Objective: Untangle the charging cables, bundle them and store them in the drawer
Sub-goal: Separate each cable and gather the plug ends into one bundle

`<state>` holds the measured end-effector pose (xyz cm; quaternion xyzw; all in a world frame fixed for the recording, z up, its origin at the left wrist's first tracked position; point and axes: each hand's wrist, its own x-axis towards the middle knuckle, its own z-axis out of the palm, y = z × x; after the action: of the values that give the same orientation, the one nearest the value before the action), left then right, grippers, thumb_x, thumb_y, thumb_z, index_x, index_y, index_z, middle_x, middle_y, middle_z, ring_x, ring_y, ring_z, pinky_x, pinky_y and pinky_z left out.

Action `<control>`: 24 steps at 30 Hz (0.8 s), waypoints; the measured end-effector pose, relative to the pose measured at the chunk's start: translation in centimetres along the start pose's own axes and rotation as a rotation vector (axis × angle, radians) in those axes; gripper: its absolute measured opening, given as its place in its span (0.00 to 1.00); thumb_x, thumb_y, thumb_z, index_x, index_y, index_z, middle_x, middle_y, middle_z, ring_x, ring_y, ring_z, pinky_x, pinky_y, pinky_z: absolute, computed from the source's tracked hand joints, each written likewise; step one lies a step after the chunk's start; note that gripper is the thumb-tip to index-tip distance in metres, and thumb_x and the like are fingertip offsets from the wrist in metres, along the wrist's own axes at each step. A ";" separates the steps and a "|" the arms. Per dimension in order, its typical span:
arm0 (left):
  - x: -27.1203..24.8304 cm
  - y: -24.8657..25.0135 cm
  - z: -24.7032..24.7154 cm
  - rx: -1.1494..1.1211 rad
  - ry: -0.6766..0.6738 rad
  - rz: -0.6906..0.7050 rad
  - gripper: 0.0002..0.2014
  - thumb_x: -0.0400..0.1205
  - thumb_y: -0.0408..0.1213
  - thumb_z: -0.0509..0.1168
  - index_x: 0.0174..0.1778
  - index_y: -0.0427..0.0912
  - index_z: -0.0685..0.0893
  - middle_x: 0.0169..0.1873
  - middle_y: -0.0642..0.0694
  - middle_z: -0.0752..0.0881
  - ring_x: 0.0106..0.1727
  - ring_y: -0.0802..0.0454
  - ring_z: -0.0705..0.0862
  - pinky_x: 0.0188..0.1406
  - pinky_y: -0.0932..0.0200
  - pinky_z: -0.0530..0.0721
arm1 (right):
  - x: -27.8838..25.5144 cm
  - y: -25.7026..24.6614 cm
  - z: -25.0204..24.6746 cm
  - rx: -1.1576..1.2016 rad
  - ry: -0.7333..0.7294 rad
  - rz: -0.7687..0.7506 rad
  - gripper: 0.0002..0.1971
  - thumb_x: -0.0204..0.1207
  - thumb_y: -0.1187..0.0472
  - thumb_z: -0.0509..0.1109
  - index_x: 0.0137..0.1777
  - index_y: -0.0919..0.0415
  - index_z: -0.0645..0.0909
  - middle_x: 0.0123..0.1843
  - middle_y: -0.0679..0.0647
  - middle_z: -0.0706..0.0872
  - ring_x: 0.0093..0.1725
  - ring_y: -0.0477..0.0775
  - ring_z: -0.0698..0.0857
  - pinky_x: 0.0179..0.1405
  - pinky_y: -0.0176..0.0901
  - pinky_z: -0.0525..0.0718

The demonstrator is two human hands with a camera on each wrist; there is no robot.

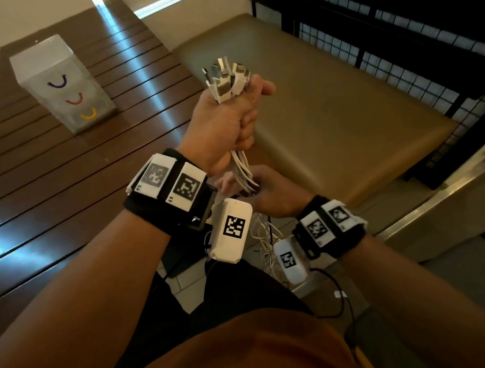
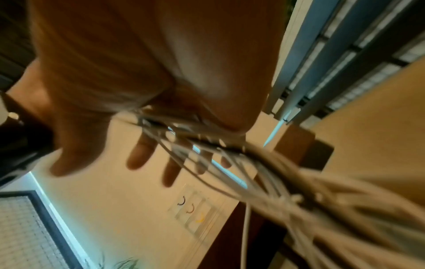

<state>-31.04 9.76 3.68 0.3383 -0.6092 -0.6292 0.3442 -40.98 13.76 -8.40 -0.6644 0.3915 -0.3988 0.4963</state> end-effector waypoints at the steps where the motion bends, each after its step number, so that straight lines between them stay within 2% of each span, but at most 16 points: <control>1: 0.2 0.3 -0.1 0.001 -0.007 0.017 0.12 0.88 0.40 0.56 0.48 0.41 0.83 0.21 0.51 0.68 0.18 0.59 0.62 0.14 0.66 0.61 | 0.4 0.1 0.4 0.044 0.034 -0.003 0.10 0.73 0.58 0.76 0.43 0.66 0.83 0.43 0.56 0.88 0.44 0.46 0.86 0.47 0.45 0.84; 2: 0.3 0.6 -0.3 0.007 -0.016 0.030 0.12 0.89 0.41 0.56 0.47 0.41 0.83 0.21 0.52 0.68 0.18 0.59 0.62 0.14 0.66 0.61 | 0.6 0.5 0.3 0.059 0.058 0.036 0.10 0.75 0.60 0.74 0.36 0.65 0.82 0.35 0.55 0.86 0.36 0.44 0.85 0.40 0.41 0.83; 4: 0.6 1.6 -1.0 0.014 -0.039 0.046 0.13 0.89 0.42 0.55 0.47 0.42 0.82 0.20 0.53 0.68 0.18 0.60 0.63 0.14 0.66 0.62 | 0.6 2.3 -0.5 0.017 0.032 0.166 0.14 0.77 0.61 0.73 0.31 0.64 0.79 0.27 0.52 0.83 0.27 0.43 0.81 0.31 0.35 0.78; 6: 0.9 2.8 -1.6 0.013 -0.051 0.063 0.13 0.89 0.42 0.54 0.47 0.42 0.81 0.20 0.54 0.69 0.17 0.61 0.63 0.14 0.67 0.62 | -0.1 5.0 -1.7 -0.082 0.000 0.289 0.17 0.75 0.59 0.76 0.28 0.61 0.76 0.24 0.53 0.79 0.26 0.49 0.79 0.30 0.39 0.77; 8: 1.0 3.7 -1.9 0.019 -0.062 0.075 0.13 0.89 0.43 0.54 0.47 0.42 0.81 0.20 0.54 0.68 0.17 0.61 0.62 0.15 0.67 0.61 | -1.3 8.3 -2.8 -0.246 0.035 0.381 0.21 0.74 0.53 0.77 0.24 0.51 0.72 0.24 0.52 0.73 0.27 0.52 0.74 0.31 0.46 0.73; 10: 0.9 4.1 -1.8 0.037 -0.086 0.080 0.13 0.89 0.43 0.54 0.46 0.42 0.81 0.20 0.54 0.68 0.17 0.61 0.62 0.15 0.66 0.59 | -2.6 11.0 -3.7 -0.386 0.176 0.491 0.18 0.73 0.48 0.76 0.26 0.45 0.74 0.27 0.50 0.76 0.30 0.52 0.77 0.33 0.48 0.74; 12: 0.7 3.9 -1.4 0.064 -0.129 0.091 0.13 0.89 0.42 0.54 0.47 0.42 0.82 0.20 0.54 0.68 0.17 0.61 0.63 0.15 0.66 0.60 | -3.4 12.7 -4.6 -0.482 0.323 0.557 0.12 0.72 0.44 0.74 0.32 0.46 0.79 0.33 0.51 0.84 0.37 0.57 0.84 0.39 0.51 0.81; 14: 0.7 3.5 -1.0 0.079 -0.163 0.090 0.13 0.89 0.42 0.54 0.48 0.42 0.82 0.21 0.54 0.69 0.18 0.61 0.63 0.15 0.67 0.62 | -3.9 13.7 -5.0 -0.665 0.363 0.647 0.14 0.73 0.39 0.71 0.39 0.49 0.83 0.36 0.52 0.86 0.39 0.57 0.84 0.40 0.49 0.81; 16: 0.7 3.0 -0.6 0.087 -0.168 0.074 0.13 0.88 0.42 0.55 0.48 0.43 0.82 0.21 0.54 0.69 0.18 0.61 0.63 0.15 0.67 0.62 | -4.3 14.1 -4.9 -0.916 0.355 0.735 0.18 0.74 0.35 0.67 0.39 0.48 0.80 0.36 0.51 0.82 0.40 0.57 0.82 0.41 0.46 0.77; 17: 0.6 2.7 -0.4 0.097 -0.173 0.067 0.12 0.88 0.42 0.55 0.48 0.43 0.82 0.21 0.54 0.69 0.18 0.60 0.63 0.15 0.67 0.62 | -4.5 14.2 -5.0 -0.961 0.364 0.765 0.18 0.75 0.34 0.65 0.38 0.48 0.78 0.36 0.50 0.81 0.40 0.57 0.81 0.43 0.46 0.76; 20: 0.4 1.9 0.1 0.153 -0.189 0.074 0.12 0.88 0.42 0.56 0.47 0.44 0.83 0.21 0.55 0.69 0.20 0.59 0.63 0.17 0.66 0.63 | -4.9 14.7 -5.3 -0.939 0.344 0.836 0.16 0.75 0.37 0.68 0.39 0.49 0.77 0.38 0.50 0.82 0.42 0.56 0.81 0.47 0.47 0.78; 23: 0.1 1.0 0.2 0.172 -0.194 0.069 0.12 0.87 0.43 0.57 0.45 0.43 0.83 0.21 0.54 0.69 0.21 0.59 0.65 0.19 0.65 0.67 | -5.1 15.5 -5.5 -0.592 0.132 0.880 0.11 0.66 0.51 0.81 0.44 0.48 0.82 0.44 0.51 0.89 0.50 0.58 0.87 0.54 0.55 0.85; 24: 0.0 0.7 0.1 0.162 -0.195 0.060 0.12 0.87 0.43 0.58 0.44 0.42 0.82 0.21 0.54 0.70 0.21 0.58 0.66 0.21 0.64 0.70 | -5.4 15.5 -5.6 -0.505 0.051 0.867 0.16 0.63 0.56 0.83 0.47 0.44 0.82 0.47 0.49 0.89 0.54 0.58 0.87 0.56 0.56 0.85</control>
<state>-31.14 9.84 4.40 0.2841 -0.6985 -0.5971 0.2735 -50.11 13.67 -23.20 -0.5299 0.7278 -0.0647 0.4306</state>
